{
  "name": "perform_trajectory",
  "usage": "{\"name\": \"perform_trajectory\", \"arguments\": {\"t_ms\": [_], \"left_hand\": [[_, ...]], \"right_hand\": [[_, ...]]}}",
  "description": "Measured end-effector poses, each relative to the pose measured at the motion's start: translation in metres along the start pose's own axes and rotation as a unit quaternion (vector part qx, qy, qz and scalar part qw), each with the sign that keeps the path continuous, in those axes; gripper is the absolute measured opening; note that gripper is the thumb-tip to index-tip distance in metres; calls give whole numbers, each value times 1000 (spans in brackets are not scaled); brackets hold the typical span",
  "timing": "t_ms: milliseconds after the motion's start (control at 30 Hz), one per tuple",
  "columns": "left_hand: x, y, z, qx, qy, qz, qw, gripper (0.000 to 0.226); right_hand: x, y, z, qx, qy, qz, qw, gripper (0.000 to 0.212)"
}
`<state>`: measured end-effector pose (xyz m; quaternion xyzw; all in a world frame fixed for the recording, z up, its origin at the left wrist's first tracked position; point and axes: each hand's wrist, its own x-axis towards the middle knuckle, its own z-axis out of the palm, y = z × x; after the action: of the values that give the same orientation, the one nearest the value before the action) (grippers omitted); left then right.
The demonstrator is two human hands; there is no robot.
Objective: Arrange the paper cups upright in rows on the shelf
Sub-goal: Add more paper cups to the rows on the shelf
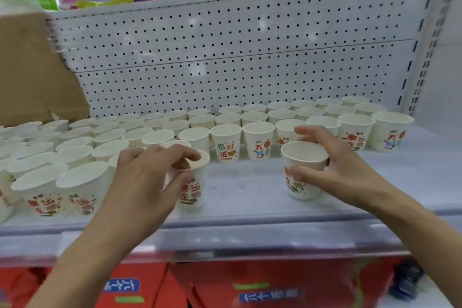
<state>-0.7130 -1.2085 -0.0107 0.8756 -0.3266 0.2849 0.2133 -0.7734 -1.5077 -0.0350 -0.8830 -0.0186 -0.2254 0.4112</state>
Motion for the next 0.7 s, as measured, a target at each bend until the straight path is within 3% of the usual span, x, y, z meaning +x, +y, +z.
{"name": "perform_trajectory", "arguments": {"t_ms": [100,267,400,567,700], "left_hand": [[30,53,29,-145,-1,28,989,20],[72,141,92,-286,-88,36,954,21],[92,181,133,-311,-124,69,940,20],[95,200,154,-301,-109,54,946,21],[88,203,157,-309,-55,-4,950,58]], "right_hand": [[-7,13,-34,-13,23,12,1000,64],[-23,44,-108,-71,35,41,996,67],[-29,74,-155,-90,21,66,994,66],[-30,97,-178,-69,-36,74,994,65],[-40,107,-178,-59,-10,80,995,95]]}}
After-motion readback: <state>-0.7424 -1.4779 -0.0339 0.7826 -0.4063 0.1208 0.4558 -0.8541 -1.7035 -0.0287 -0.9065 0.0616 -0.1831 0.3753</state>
